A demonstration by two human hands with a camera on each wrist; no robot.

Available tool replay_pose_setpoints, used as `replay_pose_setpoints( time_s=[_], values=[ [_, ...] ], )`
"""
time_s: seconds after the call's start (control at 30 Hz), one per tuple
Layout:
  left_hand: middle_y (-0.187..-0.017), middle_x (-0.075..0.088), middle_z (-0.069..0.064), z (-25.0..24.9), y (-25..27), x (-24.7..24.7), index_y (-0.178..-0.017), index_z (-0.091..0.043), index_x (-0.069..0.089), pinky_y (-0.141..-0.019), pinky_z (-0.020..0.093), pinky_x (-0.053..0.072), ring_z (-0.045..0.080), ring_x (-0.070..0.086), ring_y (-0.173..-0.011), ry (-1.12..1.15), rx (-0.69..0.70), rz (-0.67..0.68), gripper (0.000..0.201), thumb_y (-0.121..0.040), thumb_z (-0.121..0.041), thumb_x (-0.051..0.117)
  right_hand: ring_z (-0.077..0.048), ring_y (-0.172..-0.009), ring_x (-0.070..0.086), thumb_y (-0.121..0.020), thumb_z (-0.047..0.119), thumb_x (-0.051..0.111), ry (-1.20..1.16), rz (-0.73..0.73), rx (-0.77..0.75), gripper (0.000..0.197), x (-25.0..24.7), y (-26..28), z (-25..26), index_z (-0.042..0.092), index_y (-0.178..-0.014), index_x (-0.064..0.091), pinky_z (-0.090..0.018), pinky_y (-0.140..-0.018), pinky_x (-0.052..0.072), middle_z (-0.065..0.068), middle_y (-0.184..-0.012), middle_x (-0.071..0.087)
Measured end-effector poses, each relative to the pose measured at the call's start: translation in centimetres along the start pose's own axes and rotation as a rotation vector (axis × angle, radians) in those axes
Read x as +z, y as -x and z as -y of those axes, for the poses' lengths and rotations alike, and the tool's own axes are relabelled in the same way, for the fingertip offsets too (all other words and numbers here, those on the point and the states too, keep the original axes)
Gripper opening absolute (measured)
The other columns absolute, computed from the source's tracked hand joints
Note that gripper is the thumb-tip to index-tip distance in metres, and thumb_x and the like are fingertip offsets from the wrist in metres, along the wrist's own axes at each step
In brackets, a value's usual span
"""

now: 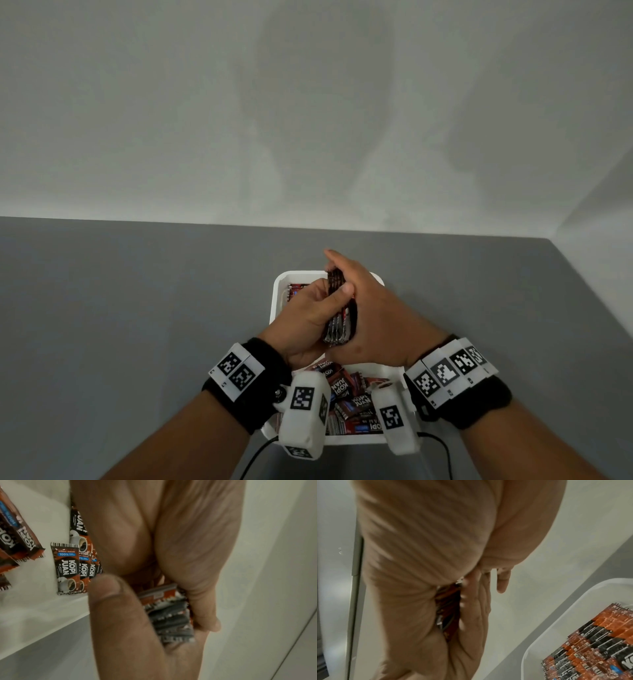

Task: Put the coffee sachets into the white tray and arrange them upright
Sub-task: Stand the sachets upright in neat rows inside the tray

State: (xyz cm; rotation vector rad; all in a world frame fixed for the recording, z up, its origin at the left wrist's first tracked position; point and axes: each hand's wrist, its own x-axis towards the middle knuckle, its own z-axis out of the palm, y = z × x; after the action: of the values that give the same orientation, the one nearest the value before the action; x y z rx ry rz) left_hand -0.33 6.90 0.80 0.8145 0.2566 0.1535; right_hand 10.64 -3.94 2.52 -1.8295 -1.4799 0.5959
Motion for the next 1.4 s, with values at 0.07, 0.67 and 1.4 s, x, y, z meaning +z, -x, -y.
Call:
replay_pose_setpoints(
  time_s=[0.07, 0.67, 1.4],
  values=[
    [-0.11, 0.066, 0.023, 0.0, 0.1, -0.2, -0.136, 0.006, 0.048, -0.082, 0.035, 0.06, 0.028, 0.072, -0.096, 0.009, -0.028, 0.01, 0.043, -0.098, -0.013, 0.057, 0.001, -0.139, 0.032, -0.059, 0.027, 0.094, 0.038, 0.022, 0.009, 0.133, 0.1, 0.2, -0.1, 0.034, -0.159, 0.008, -0.027, -0.111, 0.041, 0.02, -0.151, 0.031],
    [-0.076, 0.064, 0.029, -0.4, -0.3, -2.5, -0.103, 0.015, 0.057, -0.061, 0.039, 0.054, 0.027, 0.062, -0.055, -0.375, 0.235, -0.456, 0.025, -0.087, 0.004, 0.072, -0.01, -0.067, 0.069, -0.081, 0.008, 0.082, -0.476, -0.375, 0.375, 0.008, 1.0, -0.2, -3.0, 0.011, -0.084, 0.075, -0.032, -0.063, 0.056, 0.0, -0.075, 0.075],
    [-0.071, 0.067, -0.007, 0.1, 0.7, -7.7, -0.074, -0.018, 0.062, -0.051, 0.013, 0.041, 0.008, 0.062, -0.064, -1.4, -0.121, -0.484, 0.014, -0.083, -0.01, 0.056, -0.017, -0.103, 0.066, -0.085, 0.006, 0.072, 0.32, 0.205, 0.292, 0.026, 7.6, -4.7, -6.9, 0.02, -0.106, 0.079, -0.029, -0.098, 0.052, 0.001, -0.112, 0.073]
  ],
)
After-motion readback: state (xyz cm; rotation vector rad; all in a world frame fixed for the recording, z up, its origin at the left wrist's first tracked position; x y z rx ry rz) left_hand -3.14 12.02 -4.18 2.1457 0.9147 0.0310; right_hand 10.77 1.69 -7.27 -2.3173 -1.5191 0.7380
